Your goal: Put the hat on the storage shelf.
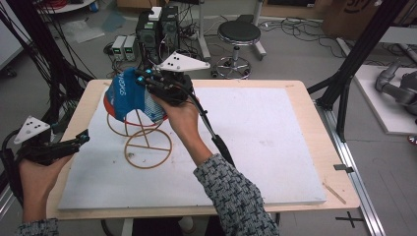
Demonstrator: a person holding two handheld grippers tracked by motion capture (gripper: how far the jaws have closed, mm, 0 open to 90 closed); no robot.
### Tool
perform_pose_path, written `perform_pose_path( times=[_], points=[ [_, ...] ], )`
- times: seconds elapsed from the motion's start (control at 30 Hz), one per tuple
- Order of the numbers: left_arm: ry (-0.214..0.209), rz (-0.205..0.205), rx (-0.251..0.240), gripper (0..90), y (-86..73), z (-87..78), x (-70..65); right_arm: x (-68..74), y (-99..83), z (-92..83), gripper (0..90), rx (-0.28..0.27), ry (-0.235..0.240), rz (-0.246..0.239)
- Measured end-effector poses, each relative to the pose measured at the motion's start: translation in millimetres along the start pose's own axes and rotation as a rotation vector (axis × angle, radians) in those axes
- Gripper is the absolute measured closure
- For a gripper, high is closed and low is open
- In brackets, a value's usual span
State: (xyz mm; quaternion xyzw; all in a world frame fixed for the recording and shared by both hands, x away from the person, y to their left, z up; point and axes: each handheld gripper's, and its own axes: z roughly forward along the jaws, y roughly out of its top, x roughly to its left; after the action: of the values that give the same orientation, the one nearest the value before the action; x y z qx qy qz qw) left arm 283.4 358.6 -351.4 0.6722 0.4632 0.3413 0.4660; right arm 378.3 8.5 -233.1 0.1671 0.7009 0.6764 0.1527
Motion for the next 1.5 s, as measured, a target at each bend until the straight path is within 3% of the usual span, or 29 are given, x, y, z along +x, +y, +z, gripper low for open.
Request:
perform_pose_path(
  times=[0.33,0.63,0.77,0.93,1.1,1.23,1.33,1.5],
  points=[
    [-0.003,-0.004,-0.006,22.0,0.5,-0.6,0.5,6.8,-4.5,8.0,89.6,0.042,0.029,-0.015],
    [-0.005,-0.006,-0.006,22.0,0.3,-0.1,0.2,13.0,-9.2,15.8,88.2,0.139,-0.022,-0.082],
    [-0.004,-0.009,-0.007,22.0,0.3,-0.2,0.4,12.0,-10.2,17.3,88.0,0.147,-0.023,-0.07],
    [-0.005,-0.012,-0.005,22.0,-0.6,-0.2,1.4,20.4,-12.1,20.3,87.3,0.182,-0.014,-0.107],
    [-0.004,-0.01,-0.006,22.0,-0.4,-0.9,1.6,20.6,-12.9,21.6,87.1,0.19,-0.02,-0.113],
    [-0.006,-0.011,-0.006,22.0,-0.5,-0.7,1.7,18.2,-11.8,19.8,86.4,0.173,-0.062,-0.119],
    [-0.004,-0.012,-0.009,22.0,-0.4,-0.9,1.9,18.0,-11.5,19.6,86.3,0.166,-0.05,-0.107],
    [-0.005,-0.014,-0.009,22.0,-0.4,-1.1,1.7,28.6,-12.0,21.5,86.5,0.177,-0.034,-0.146]
  ],
)
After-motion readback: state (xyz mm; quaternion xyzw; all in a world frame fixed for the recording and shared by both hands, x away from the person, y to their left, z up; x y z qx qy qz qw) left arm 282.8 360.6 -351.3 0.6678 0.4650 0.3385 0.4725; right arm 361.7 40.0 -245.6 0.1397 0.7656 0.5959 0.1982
